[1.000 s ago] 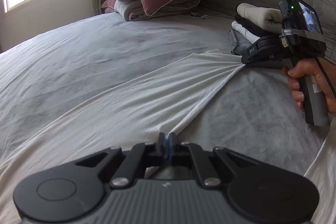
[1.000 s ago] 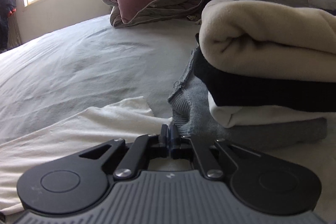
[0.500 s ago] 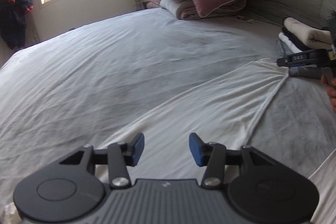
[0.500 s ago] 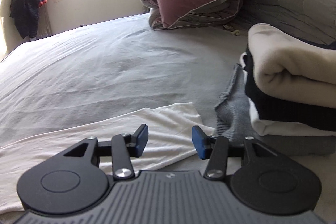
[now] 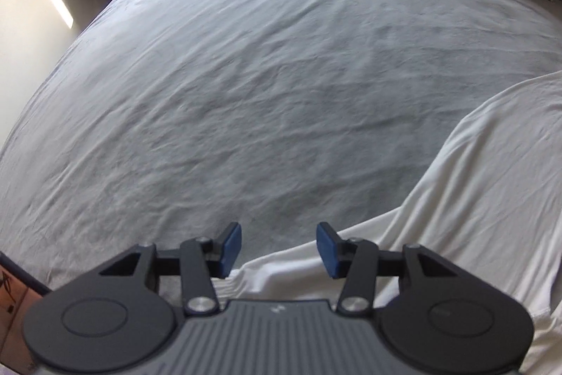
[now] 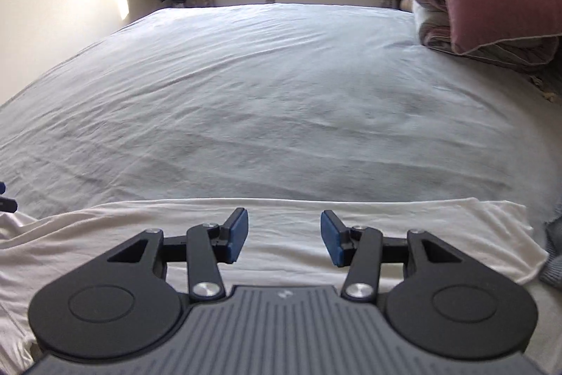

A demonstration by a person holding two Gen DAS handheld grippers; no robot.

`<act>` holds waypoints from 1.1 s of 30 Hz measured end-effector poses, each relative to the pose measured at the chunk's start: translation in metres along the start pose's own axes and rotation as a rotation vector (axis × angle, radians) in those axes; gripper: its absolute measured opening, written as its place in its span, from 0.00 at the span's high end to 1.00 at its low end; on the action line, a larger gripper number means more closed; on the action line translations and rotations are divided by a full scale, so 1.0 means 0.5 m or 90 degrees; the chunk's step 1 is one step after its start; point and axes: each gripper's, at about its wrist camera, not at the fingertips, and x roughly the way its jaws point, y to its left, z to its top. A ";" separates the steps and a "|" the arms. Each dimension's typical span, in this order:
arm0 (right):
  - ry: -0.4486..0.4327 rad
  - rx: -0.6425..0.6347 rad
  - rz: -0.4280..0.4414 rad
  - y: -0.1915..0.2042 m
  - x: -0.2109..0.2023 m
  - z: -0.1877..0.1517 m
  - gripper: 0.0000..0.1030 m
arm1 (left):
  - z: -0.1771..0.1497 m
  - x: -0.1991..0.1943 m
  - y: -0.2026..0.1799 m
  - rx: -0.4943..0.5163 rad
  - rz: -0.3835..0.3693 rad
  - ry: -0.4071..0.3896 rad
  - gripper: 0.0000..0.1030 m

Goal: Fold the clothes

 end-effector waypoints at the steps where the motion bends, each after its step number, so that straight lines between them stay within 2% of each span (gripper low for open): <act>1: 0.005 -0.010 0.010 0.017 0.008 0.003 0.51 | -0.004 0.006 0.003 0.001 0.004 0.008 0.53; 5: 0.023 -0.065 0.046 0.087 0.036 0.016 0.51 | -0.019 0.024 0.004 0.024 0.011 0.025 0.54; 7: 0.029 -0.091 0.062 0.119 0.048 0.022 0.51 | -0.020 0.027 0.001 0.034 0.014 0.023 0.58; 10: 0.039 -0.124 0.081 0.164 0.067 0.031 0.51 | -0.023 0.034 -0.003 0.043 0.008 0.022 0.77; 12: 0.045 -0.134 0.090 0.189 0.080 0.035 0.51 | -0.030 0.035 -0.010 0.045 -0.005 0.018 0.98; 16: 0.055 -0.166 0.098 0.226 0.100 0.037 0.51 | -0.044 0.023 -0.025 0.043 0.034 -0.027 0.99; 20: 0.059 -0.193 0.085 0.241 0.114 0.031 0.51 | -0.051 0.005 -0.004 -0.052 0.115 -0.089 0.99; 29: 0.056 -0.161 0.077 0.214 0.095 0.027 0.51 | -0.056 0.052 -0.027 -0.063 0.161 -0.066 0.97; 33: 0.050 -0.141 0.069 0.184 0.057 0.022 0.51 | -0.054 0.020 -0.035 -0.078 0.142 -0.072 0.91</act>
